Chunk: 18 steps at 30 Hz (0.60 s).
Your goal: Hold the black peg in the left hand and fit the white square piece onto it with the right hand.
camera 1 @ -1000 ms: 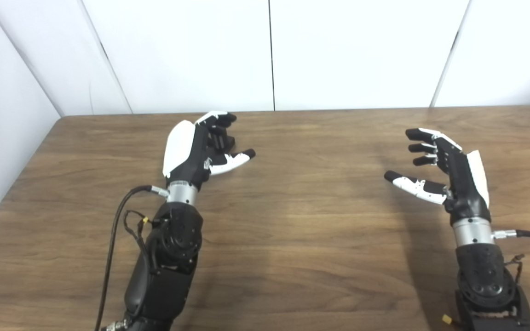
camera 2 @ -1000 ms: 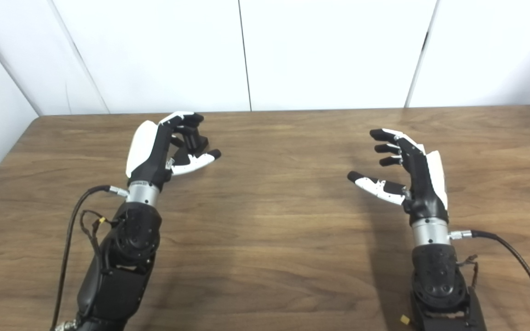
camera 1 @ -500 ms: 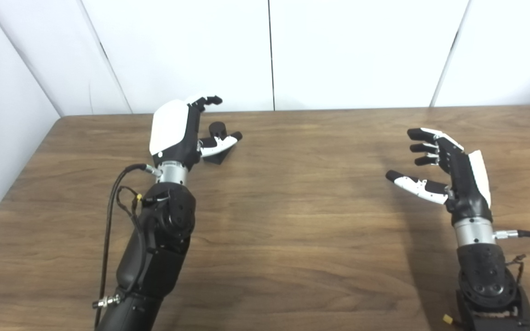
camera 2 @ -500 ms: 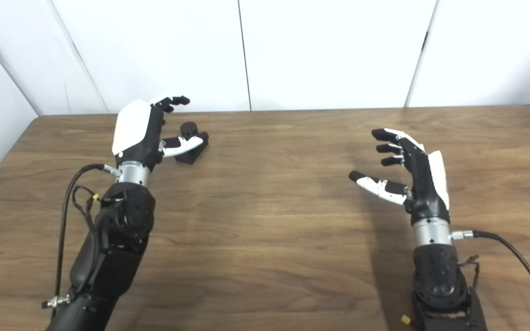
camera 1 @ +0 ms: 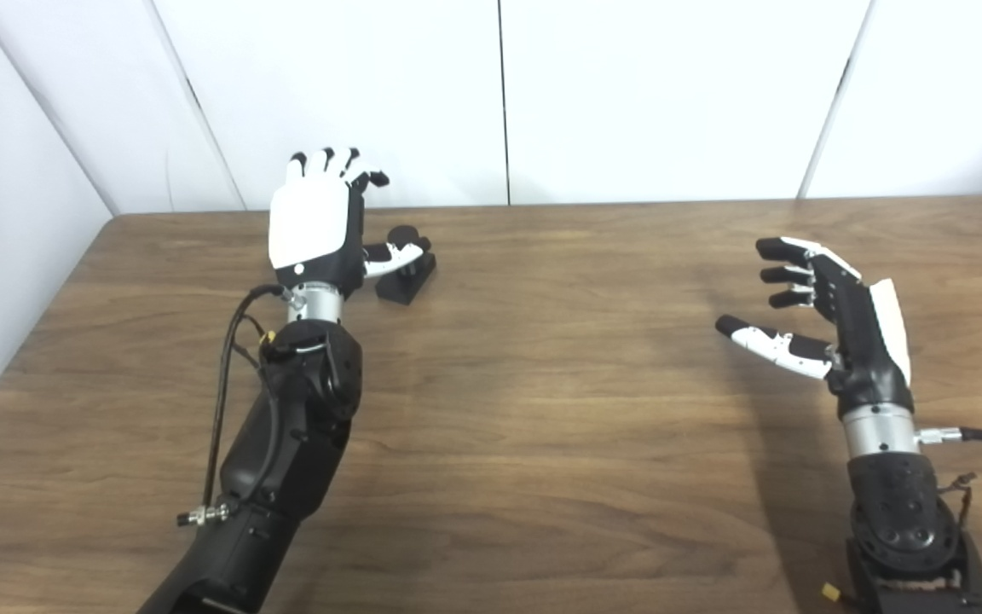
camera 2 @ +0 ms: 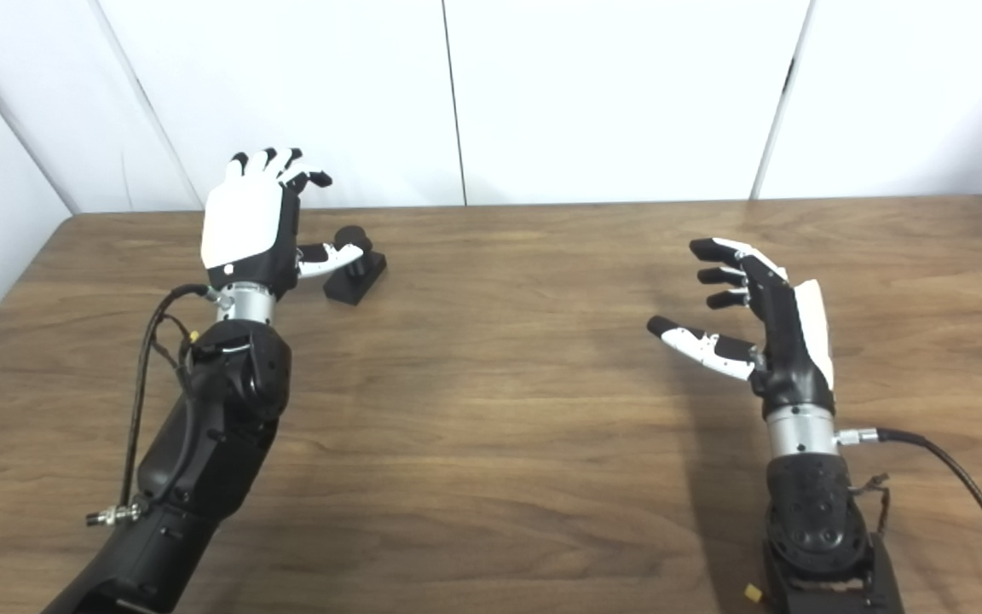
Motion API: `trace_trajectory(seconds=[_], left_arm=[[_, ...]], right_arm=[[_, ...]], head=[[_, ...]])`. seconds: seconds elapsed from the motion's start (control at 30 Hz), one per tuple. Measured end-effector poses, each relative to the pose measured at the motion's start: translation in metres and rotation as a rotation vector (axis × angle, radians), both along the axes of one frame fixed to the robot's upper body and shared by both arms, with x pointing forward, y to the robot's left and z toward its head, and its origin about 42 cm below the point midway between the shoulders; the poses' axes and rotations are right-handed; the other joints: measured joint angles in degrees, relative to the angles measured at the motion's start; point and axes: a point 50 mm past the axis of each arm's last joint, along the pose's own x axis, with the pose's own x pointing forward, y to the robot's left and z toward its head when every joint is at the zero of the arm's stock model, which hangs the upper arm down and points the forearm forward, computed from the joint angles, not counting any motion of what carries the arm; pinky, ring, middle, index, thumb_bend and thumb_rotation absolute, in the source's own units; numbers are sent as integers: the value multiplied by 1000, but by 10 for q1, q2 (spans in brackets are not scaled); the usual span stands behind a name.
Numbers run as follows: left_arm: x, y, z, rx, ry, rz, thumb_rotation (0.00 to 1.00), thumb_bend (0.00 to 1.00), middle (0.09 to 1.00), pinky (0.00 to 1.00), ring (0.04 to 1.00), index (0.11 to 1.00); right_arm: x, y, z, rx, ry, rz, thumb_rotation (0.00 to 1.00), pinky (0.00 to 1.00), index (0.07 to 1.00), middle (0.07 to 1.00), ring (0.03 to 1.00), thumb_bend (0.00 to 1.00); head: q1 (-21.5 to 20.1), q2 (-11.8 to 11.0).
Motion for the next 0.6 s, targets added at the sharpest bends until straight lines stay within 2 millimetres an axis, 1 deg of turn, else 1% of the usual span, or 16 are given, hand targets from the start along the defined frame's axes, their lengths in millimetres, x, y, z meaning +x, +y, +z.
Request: trace_trajectory(seconds=[0.1, 0.2, 0.3, 0.47, 0.6], left_arm=[[5, 1, -2, 20, 10, 14, 472, 812, 943, 1000, 997, 705], [9, 3, -6, 27, 33, 47, 501, 841, 948, 1000, 1000, 706], [13, 4, -11, 44, 63, 74, 533, 869, 946, 1000, 991, 705], [17, 6, -22, 68, 113, 105, 567, 902, 939, 1000, 982, 670], [20, 9, -29, 78, 148, 135, 613, 917, 936, 1000, 975, 645]], right_arm=[[0, 0, 0, 1, 0, 0, 131, 588, 717, 757, 701, 660], [0, 0, 0, 1, -1, 0, 132, 584, 713, 752, 696, 662], [0, 0, 0, 1, -1, 0, 116, 588, 707, 747, 689, 662], [-1, 0, 1, 1, -5, 0, 107, 605, 708, 748, 694, 658], [-1, 0, 1, -1, -5, -1, 112, 595, 707, 745, 691, 657]], head=[[-6, 2], [-8, 2], [-10, 3], [-11, 4], [-11, 4]])
